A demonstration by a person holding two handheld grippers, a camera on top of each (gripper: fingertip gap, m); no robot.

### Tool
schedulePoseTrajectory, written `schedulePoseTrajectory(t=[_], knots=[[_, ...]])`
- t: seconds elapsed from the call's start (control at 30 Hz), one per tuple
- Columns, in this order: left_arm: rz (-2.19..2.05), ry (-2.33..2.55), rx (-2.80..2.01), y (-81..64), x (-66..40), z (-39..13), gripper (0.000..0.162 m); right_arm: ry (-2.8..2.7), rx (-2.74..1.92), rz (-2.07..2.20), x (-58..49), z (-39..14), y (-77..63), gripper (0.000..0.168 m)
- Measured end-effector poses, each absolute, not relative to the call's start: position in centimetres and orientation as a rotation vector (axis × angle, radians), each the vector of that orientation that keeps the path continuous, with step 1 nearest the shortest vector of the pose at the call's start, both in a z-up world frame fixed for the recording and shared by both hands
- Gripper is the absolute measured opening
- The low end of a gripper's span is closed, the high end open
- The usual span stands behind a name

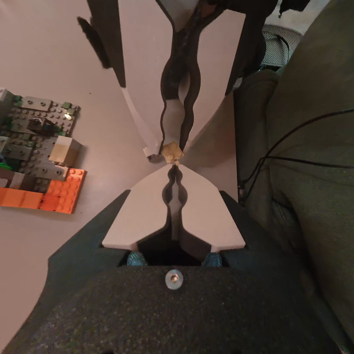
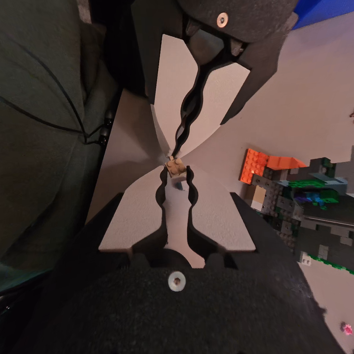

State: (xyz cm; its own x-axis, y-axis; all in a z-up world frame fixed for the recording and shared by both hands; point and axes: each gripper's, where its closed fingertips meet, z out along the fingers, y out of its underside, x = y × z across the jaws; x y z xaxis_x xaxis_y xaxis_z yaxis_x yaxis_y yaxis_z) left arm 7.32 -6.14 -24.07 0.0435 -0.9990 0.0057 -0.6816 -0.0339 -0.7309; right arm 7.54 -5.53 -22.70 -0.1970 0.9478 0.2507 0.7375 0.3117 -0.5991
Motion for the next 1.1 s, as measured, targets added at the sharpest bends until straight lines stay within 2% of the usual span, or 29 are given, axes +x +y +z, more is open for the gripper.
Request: schedulePoseTrajectory(t=[0.4, 0.6, 0.63, 0.77, 1.0, 1.1], knots=[[-0.772, 1.462, -1.717, -3.9, 8.2, -21.1, 0.001, -1.665, -1.619, 0.594, 10.4, -20.3, -2.9, 0.019], [-0.665, 1.314, -1.683, -1.6, 6.5, -19.8, 0.004, -1.192, -2.003, 0.262, 24.8, -22.0, 6.7, 0.019], [-0.674, 1.295, -1.691, -1.5, 6.4, -19.8, 0.009, -1.12, -2.055, 0.21, 27.4, -22.5, 7.9, 0.019], [-0.681, 1.217, -1.712, -1.0, 5.9, -19.5, 0.01, -0.922, -2.175, 0.178, 34.0, -24.5, 10.3, 0.019], [-0.669, 1.174, -1.755, -0.4, 5.2, -19.8, 0.014, -0.839, -2.217, 0.195, 36.1, -25.5, 11.0, 0.025], [-0.647, 1.159, -1.779, 0.0, 4.9, -20.0, 0.018, -0.844, -2.174, 0.234, 34.8, -24.1, 10.5, 0.029]])
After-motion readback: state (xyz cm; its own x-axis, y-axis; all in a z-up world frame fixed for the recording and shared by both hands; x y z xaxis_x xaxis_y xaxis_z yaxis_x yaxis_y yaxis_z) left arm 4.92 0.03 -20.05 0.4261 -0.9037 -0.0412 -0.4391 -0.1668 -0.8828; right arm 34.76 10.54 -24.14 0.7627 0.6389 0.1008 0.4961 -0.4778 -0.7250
